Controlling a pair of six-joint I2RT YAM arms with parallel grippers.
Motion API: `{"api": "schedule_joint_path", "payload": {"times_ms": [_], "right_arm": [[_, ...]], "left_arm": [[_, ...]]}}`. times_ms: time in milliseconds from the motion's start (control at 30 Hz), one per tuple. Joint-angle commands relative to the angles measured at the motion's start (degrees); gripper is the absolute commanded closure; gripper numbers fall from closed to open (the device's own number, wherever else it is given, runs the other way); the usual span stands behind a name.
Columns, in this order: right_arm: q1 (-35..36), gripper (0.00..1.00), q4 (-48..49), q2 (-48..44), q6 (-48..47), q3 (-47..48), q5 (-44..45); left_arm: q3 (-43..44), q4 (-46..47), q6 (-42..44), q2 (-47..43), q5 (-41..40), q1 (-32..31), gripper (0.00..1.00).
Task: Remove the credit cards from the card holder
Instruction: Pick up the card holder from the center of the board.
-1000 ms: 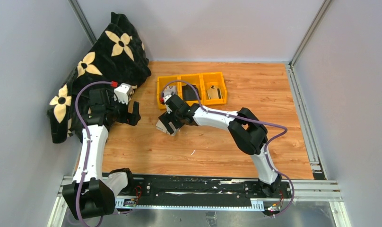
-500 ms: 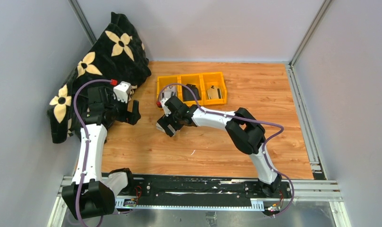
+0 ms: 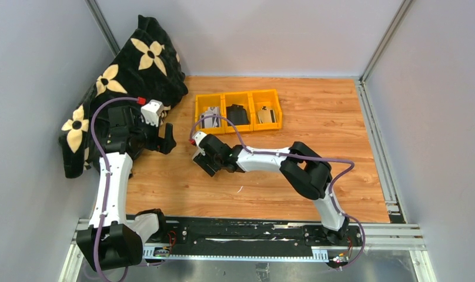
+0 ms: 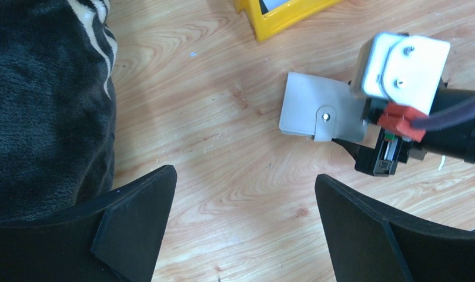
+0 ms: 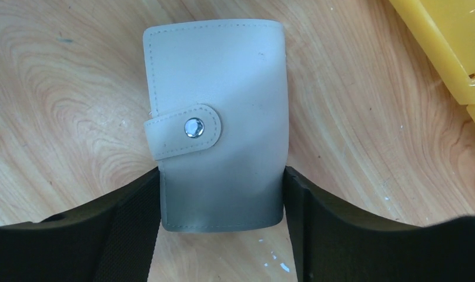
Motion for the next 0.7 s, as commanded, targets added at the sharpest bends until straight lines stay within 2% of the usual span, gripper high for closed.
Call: {"api": "schedule_joint_path", "payload": {"times_ms": [0,233,533,667], "right_arm": [[1.43,0.30,-0.98,-2.11,-0.37,-3.88,4.68],[1.59,0.33,6.80,-11.74,5.19,-9.03,1.20],[2.56,0.34,13.60,-21.69,8.57,-12.11,1.02],[3.08,0.36,16.51,-24.98,9.57,-13.03,2.52]], "left_arm": [[2.17,-0.74,-1.48,0.81,2.72,0.20,0.00],[5.97,-2.91,-5.89,2.43,7.54,0.24,0.00],[9.39,-3.32,-17.34,5.02,19.31,0.24,0.00],[10.00,-3.60,-22.39,7.47,21.23,0.24,0.00]]}}
